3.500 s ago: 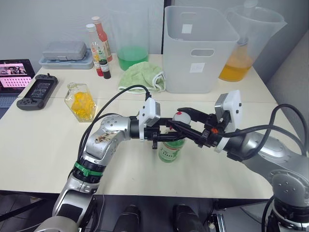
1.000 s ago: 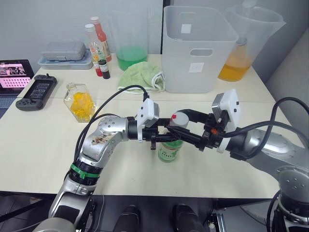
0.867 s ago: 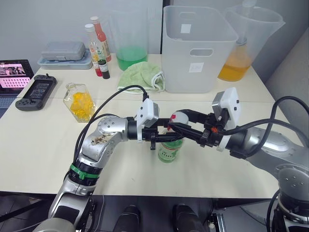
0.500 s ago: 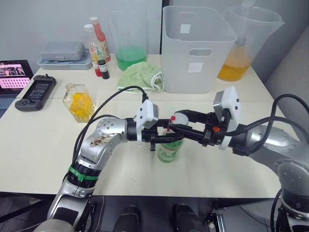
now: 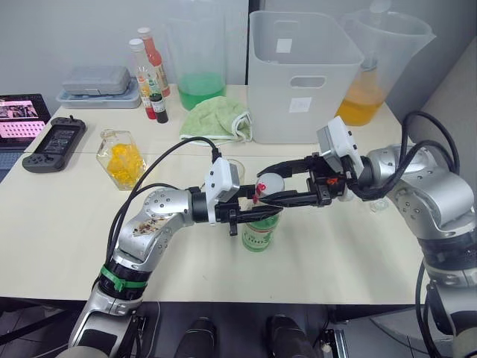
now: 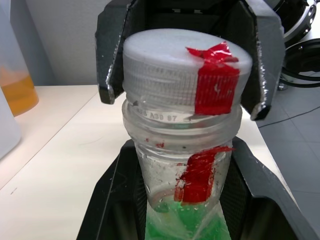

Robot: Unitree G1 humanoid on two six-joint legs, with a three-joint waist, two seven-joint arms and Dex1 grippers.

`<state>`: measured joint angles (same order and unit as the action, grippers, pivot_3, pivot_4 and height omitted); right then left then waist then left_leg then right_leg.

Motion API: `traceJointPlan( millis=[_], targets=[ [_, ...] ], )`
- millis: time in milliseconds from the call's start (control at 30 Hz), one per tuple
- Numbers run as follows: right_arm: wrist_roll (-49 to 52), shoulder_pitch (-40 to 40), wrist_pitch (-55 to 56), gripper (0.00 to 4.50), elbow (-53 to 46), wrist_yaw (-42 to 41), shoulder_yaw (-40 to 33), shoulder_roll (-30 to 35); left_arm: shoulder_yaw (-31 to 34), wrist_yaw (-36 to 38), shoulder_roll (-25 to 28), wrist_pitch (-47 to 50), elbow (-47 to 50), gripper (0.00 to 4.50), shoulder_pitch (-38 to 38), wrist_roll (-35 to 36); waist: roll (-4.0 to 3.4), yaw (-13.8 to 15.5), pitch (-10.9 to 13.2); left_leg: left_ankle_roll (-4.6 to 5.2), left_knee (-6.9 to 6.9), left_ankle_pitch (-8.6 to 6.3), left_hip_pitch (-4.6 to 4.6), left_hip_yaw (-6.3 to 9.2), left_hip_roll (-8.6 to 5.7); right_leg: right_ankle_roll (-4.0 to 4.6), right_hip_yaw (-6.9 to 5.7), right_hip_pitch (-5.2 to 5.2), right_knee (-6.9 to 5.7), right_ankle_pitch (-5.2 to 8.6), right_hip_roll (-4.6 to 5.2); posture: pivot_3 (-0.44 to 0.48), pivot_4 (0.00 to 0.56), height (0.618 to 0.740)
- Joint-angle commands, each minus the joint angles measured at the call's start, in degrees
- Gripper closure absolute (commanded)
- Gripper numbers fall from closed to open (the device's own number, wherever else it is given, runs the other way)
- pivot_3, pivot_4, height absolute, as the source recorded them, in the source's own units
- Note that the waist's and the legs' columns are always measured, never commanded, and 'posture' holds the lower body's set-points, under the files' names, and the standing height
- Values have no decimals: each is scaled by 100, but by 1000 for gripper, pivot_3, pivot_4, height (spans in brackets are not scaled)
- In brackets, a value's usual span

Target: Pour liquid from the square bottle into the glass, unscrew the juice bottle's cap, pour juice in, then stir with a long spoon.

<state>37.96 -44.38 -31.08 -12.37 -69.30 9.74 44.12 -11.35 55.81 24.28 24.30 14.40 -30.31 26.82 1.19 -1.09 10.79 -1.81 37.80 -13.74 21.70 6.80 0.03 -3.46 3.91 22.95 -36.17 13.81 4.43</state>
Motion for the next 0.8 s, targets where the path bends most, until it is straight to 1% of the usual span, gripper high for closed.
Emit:
traceJointPlan(
  millis=[33, 200, 400, 533, 700, 800],
  targets=[
    [16, -120, -176, 2789, 42, -197, -87, -8, -77, -120, 88, 147, -27, 2983, 119, -164, 0, 0, 0, 0, 0, 0, 1, 0, 0, 0, 0, 1, 0, 0, 0, 0, 150, 740],
    [279, -219, -502, 2789, -29, -121, -358, -81, -89, -117, 95, 135, -22, 2983, 130, -155, 0, 5, 0, 0, 0, 0, 7, 0, -1, 1, 0, 6, -1, -1, 1, 0, 150, 740],
    [922, -523, -1137, 2816, 111, 215, -1141, -74, -140, -63, 63, 73, -150, 2983, 48, -170, 0, 12, 2, 0, 1, 0, 25, 0, -1, 5, 0, 23, -3, -3, 1, 0, 150, 740],
    [1007, -494, -1250, 2897, 104, 286, -1356, -8, -163, -52, 43, 43, -187, 2983, 29, -166, -1, 20, 2, 0, 0, 0, 30, 0, -3, 5, 0, 27, -2, -3, 3, 0, 150, 740],
    [985, -249, -1287, 2898, 84, 520, -1832, 156, -188, -25, 25, 19, -216, 2983, 15, -165, 0, 19, 1, 1, -1, -1, 23, 0, -3, 5, 0, 20, -2, -3, 2, 0, 150, 740],
    [583, 149, -1062, 2898, 257, 849, -2083, 330, -193, -20, 31, 27, -187, 2983, 32, -152, 0, 33, 1, 1, 0, -1, 26, 0, -4, 4, 0, 20, -1, -3, 3, 0, 150, 740]
  ],
)
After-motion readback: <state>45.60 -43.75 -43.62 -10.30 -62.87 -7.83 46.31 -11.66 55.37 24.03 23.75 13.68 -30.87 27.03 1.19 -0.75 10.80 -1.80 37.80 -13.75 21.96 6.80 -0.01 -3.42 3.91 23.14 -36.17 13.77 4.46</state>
